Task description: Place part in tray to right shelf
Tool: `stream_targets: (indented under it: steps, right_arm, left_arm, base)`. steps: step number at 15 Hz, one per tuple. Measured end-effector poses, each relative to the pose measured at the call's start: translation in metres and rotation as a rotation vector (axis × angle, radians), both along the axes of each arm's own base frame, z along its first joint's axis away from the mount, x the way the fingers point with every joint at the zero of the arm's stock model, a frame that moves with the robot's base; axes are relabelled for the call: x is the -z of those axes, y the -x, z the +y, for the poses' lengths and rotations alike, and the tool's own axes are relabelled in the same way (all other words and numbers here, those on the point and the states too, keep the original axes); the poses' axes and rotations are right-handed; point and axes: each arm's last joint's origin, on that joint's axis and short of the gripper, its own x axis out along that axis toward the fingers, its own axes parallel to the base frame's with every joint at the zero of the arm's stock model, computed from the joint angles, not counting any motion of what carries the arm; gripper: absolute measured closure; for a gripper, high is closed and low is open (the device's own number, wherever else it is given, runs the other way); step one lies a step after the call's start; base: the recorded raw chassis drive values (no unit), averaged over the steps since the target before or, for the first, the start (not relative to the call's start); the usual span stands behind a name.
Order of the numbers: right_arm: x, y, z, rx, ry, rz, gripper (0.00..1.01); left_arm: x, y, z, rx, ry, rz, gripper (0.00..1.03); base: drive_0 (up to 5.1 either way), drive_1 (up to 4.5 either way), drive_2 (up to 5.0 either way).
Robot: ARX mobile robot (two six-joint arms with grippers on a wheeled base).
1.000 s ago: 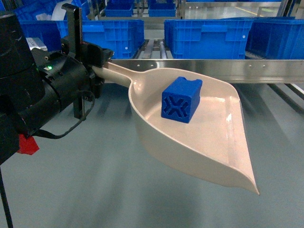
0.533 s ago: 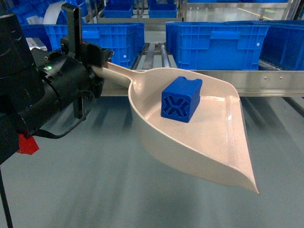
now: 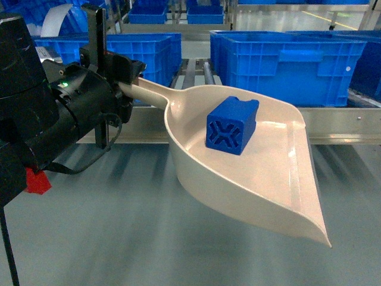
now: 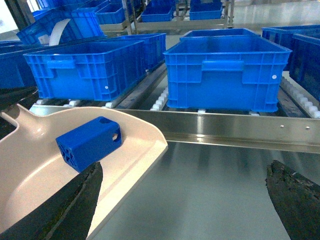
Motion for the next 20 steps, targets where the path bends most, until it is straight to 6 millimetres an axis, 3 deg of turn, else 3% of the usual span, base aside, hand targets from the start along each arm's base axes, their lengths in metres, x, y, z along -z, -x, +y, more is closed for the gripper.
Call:
stream_targets:
  steps: [12, 20]
  right_arm:
    - [0.0, 0.0001, 0.0, -0.001, 0.0, 0.0, 0.03]
    - [0.0, 0.0, 0.0, -0.001, 0.0, 0.0, 0.03]
  left_arm:
    - [0.0, -0.0006, 0.0018, -0.008, 0.0, 0.0, 0.91]
    - [-0.0005, -0.0011, 0.0023, -0.011, 0.001, -0.002, 0.91]
  base:
    - [-0.5, 4.27, -3.8]
    - [0.0, 0.0, 0.0]
